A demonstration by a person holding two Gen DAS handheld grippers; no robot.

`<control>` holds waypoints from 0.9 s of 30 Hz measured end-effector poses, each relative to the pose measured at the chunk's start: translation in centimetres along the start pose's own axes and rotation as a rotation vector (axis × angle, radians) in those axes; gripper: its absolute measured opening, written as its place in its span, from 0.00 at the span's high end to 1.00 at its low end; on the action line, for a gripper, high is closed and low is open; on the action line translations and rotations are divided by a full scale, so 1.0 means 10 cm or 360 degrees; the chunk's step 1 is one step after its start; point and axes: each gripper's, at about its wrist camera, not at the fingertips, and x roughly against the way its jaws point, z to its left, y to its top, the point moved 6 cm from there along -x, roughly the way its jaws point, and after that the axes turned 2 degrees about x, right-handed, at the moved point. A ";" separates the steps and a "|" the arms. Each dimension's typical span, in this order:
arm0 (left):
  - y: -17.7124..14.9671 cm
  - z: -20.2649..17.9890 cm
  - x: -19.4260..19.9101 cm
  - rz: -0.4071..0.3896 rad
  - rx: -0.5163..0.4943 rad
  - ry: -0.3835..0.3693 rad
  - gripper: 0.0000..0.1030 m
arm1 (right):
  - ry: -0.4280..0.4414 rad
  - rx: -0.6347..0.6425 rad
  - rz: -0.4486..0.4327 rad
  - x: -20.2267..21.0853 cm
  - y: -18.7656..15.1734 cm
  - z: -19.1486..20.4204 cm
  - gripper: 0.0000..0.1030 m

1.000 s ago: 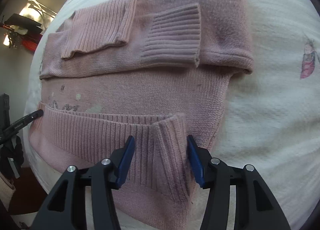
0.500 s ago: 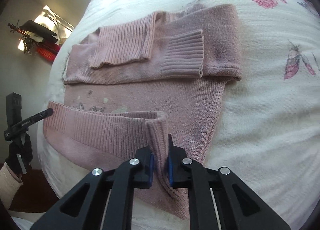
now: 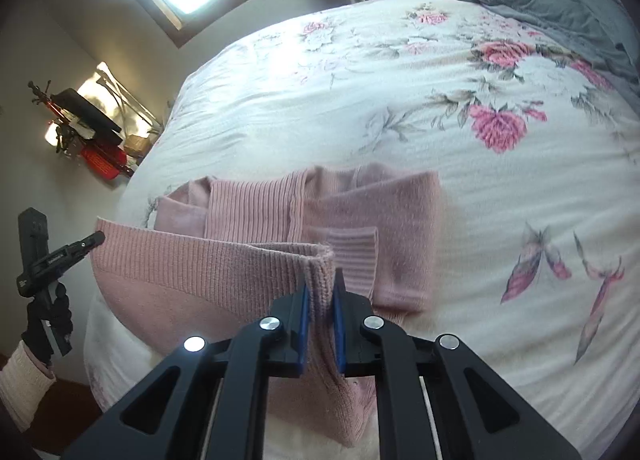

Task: Fold small clothes
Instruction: 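Grasp the ribbed hem with both tools and lift it toward the collar, then lay the hem over the sweater body and open both tools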

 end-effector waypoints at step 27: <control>0.31 0.67 -0.91 0.0248 0.0129 0.0147 0.72 | -0.0268 -0.0054 0.0193 -0.99 0.45 -0.32 0.59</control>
